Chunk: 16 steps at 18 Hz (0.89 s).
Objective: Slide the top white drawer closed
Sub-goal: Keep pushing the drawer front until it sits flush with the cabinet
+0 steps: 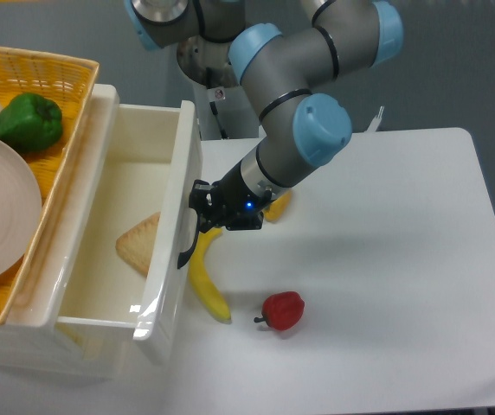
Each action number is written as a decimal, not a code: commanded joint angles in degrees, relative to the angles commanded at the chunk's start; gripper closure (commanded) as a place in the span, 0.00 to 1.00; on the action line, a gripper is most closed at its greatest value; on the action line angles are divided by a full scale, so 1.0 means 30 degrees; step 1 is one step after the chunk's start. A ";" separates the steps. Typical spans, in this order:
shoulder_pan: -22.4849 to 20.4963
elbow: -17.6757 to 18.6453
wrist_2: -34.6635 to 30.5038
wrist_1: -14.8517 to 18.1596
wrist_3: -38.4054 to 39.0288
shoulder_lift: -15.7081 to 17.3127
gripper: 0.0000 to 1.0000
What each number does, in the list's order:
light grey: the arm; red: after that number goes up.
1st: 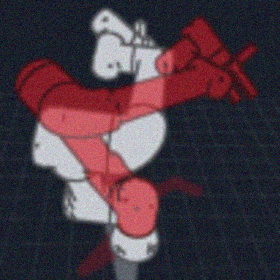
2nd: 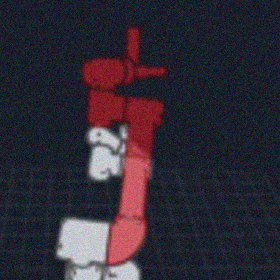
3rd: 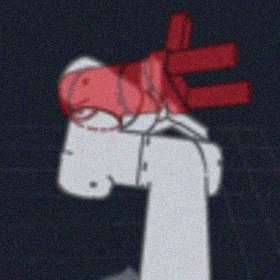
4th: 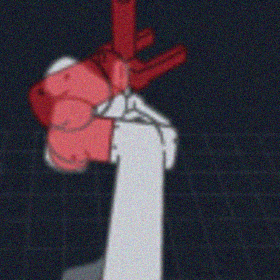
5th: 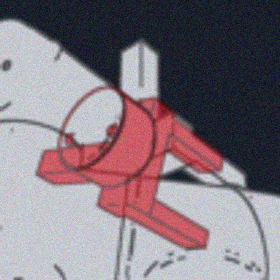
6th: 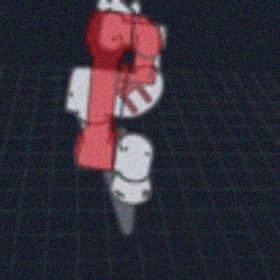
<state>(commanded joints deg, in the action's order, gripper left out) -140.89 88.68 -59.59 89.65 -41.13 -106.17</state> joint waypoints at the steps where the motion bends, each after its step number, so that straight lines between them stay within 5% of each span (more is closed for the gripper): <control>1: 0.0030 0.0029 0.0000 0.0000 0.0029 0.0000 1.00; 16: 0.1055 0.0322 0.0059 0.0322 0.0381 0.0410 1.00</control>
<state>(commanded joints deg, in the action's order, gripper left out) -137.73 89.65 -59.41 90.62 -39.99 -104.94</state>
